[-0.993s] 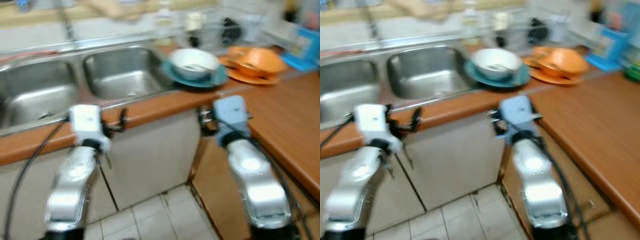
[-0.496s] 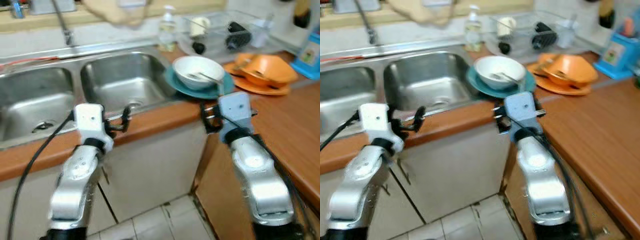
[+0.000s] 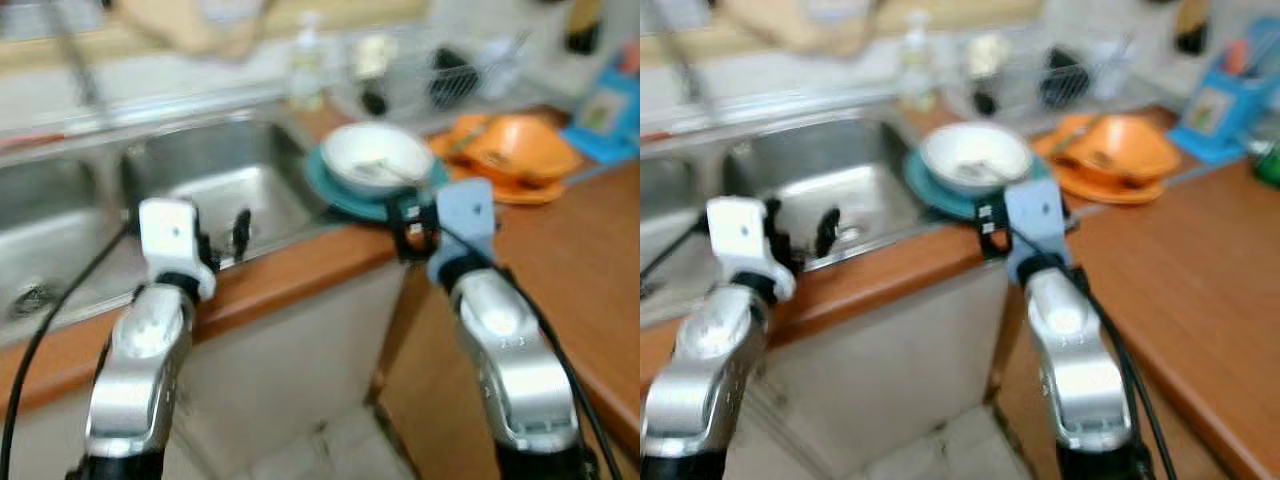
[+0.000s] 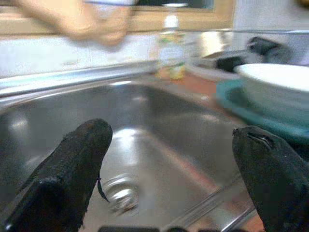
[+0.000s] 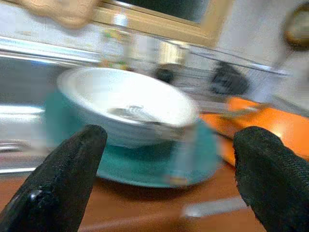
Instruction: Kitchen organization
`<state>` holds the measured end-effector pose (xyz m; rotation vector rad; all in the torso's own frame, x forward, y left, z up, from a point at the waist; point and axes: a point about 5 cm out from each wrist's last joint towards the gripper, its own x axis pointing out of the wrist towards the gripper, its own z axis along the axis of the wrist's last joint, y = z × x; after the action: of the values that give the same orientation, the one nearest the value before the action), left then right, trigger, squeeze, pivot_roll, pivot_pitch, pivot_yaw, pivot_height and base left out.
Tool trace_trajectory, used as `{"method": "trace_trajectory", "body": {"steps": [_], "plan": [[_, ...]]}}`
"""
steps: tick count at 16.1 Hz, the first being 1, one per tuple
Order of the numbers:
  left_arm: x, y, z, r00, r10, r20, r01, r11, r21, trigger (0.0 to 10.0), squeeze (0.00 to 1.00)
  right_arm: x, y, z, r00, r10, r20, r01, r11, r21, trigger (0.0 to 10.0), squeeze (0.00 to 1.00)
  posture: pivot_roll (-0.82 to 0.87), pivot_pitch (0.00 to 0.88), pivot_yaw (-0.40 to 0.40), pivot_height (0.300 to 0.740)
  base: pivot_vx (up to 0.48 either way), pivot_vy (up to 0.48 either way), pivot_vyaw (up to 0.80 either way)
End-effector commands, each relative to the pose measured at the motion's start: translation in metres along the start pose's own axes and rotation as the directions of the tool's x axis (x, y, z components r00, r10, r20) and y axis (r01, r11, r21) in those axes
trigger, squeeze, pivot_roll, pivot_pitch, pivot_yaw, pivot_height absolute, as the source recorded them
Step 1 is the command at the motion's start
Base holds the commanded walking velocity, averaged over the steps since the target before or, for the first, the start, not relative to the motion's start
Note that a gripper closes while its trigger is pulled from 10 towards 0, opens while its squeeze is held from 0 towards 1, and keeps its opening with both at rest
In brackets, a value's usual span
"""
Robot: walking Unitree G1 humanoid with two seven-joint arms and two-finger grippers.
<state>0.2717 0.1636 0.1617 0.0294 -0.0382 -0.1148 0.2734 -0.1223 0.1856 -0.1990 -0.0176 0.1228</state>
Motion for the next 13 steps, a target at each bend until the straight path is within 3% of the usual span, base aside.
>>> {"method": "trace_trajectory", "body": {"steps": [1, 7, 10, 13], "plan": [[0.003, -0.010, 0.006, 0.999, -0.042, 0.026, 0.042, 0.999, -0.003, 10.0, 0.00, -0.002, -0.012, 0.004, 0.999, -0.043, 0.021, 0.043, 0.999, 0.001, 10.0, 0.00, -0.04, 0.000, 0.026, 0.740, 0.292, 0.000, 0.00], [0.009, -0.010, 0.024, 0.994, -0.041, 0.100, 0.037, 0.999, 0.034, 10.0, 0.00, -0.001, -0.015, 0.008, 1.000, 0.010, 0.014, -0.010, 1.000, 0.011, 10.0, 0.00, -0.04, 0.000, 0.022, 0.740, 0.294, 0.000, 0.00], [0.003, -0.002, 0.034, 0.992, -0.024, 0.127, 0.018, 0.998, 0.052, 10.0, 0.00, -0.002, -0.007, 0.023, 0.989, 0.122, 0.087, -0.129, 0.988, 0.088, 10.0, 0.00, -0.03, 0.000, 0.024, 0.740, 0.192, 0.000, 0.00], [-0.005, 0.005, 0.039, 0.990, -0.021, 0.137, 0.013, 0.998, 0.057, 10.0, 0.00, -0.005, -0.008, 0.029, 0.985, 0.120, 0.121, -0.135, 0.984, 0.119, 10.0, 0.00, -0.02, 0.000, 0.025, 0.740, 0.000, 0.000, 0.00]]}}
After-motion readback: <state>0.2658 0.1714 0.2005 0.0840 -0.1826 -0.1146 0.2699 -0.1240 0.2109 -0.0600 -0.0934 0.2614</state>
